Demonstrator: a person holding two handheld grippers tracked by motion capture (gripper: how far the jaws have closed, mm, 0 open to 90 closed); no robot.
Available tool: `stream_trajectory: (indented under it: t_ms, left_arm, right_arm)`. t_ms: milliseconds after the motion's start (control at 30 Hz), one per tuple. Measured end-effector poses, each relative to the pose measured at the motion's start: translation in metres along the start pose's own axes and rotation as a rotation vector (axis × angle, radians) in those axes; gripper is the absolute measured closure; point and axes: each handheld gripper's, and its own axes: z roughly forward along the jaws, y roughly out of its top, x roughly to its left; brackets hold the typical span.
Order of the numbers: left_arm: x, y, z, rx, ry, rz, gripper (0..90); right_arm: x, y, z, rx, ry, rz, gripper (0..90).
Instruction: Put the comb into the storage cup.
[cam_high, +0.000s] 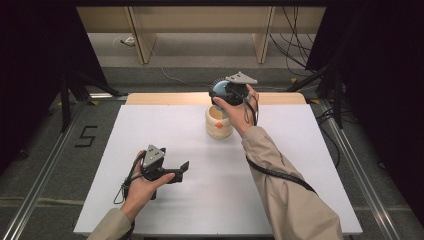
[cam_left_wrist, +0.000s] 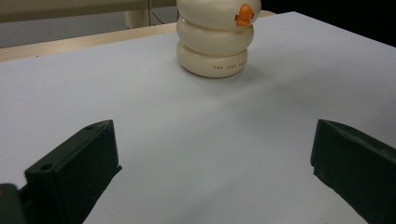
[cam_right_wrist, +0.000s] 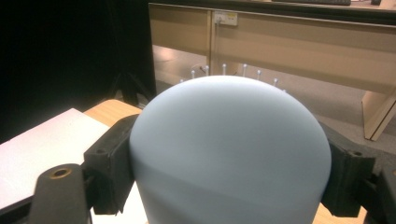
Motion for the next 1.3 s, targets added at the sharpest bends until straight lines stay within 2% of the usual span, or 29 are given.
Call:
stream_trajectory:
  t_ms: [367, 733, 1100, 1300]
  left_arm:
    - [0.000, 0.000, 0.000, 0.000, 0.000, 0.001, 0.4]
    - [-0.001, 0.000, 0.000, -0.003, -0.001, 0.000, 0.4]
    - [-0.001, 0.000, 0.000, -0.006, -0.003, -0.001, 0.4]
    - [-0.001, 0.001, 0.000, -0.008, -0.004, -0.003, 0.4]
  right_arm:
    - [0.001, 0.001, 0.003, 0.006, 0.012, -0.011, 20.4]
    - [0.009, 0.003, 0.011, 0.008, 0.033, -0.051, 20.1]
    - [0.028, 0.004, 0.023, 0.024, 0.081, -0.124, 19.2]
    - [0.034, 0.005, 0.026, 0.034, 0.089, -0.160, 18.9]
